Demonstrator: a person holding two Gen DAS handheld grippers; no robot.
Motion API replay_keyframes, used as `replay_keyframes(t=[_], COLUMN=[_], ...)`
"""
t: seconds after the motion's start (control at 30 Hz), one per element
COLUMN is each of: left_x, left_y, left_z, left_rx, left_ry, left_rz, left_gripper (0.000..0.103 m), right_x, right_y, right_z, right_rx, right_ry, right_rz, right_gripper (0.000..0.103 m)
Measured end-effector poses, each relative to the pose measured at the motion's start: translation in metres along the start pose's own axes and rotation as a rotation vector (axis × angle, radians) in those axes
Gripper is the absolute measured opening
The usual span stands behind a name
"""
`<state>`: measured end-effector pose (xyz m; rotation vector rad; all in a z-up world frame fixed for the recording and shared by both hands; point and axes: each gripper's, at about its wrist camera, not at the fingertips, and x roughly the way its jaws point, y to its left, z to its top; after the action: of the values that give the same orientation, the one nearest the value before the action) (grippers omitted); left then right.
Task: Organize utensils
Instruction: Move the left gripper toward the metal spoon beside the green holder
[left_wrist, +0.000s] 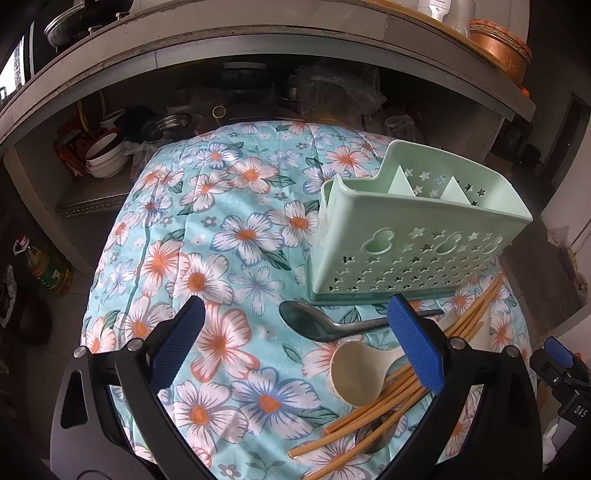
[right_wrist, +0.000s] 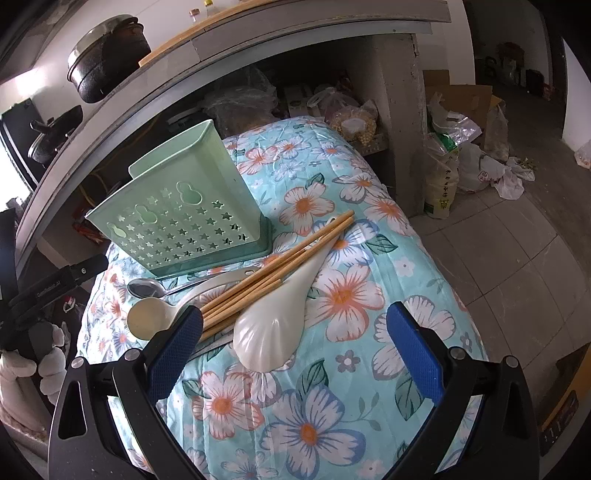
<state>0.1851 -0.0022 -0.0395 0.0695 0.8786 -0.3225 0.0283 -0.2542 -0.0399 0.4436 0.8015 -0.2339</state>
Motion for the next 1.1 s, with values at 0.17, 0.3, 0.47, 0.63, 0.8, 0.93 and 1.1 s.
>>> replay_keyframes(t=[0.17,0.3,0.47,0.63,0.8,0.93,1.1], left_x=[0.002,0.001,-0.001,0.003,0.019,0.037,0.061], left_y=[0.004,0.012,0.025,0.036,0.046,0.052,0.06], left_z=[0.002,0.001,0.001,0.002,0.0,-0.001,-0.007], left_rx=[-0.006,-0.018,-0.031,-0.052,-0.108,-0.149,-0.228], left_ry=[-0.005,-0.021,-0.045,-0.033,0.035,0.1,0.21], left_rz=[-0.019,-0.031,-0.045,-0.097,-0.184,-0.243,-0.331], left_gripper=[0.095,0.095,0.095,0.08,0.066,0.056,0.047], right_x=[-0.002,-0.006,-0.01,-0.005,0.005,0.011,0.016], right_y=[0.008,0.017,0.027,0.036,0.042,0.047,0.053], right_z=[0.002,0.006,0.012,0.013,0.013,0.014,0.013], right_rx=[-0.03,-0.083,-0.14,-0.174,-0.184,-0.191,-0.19], right_ry=[-0.008,-0.043,-0.09,-0.084,-0.058,-0.048,-0.036], right_rz=[0.02,0.021,-0.001,-0.018,-0.028,-0.038,-0.043], right_gripper=[0.097,0.097,0.097,0.097,0.097,0.097,0.097])
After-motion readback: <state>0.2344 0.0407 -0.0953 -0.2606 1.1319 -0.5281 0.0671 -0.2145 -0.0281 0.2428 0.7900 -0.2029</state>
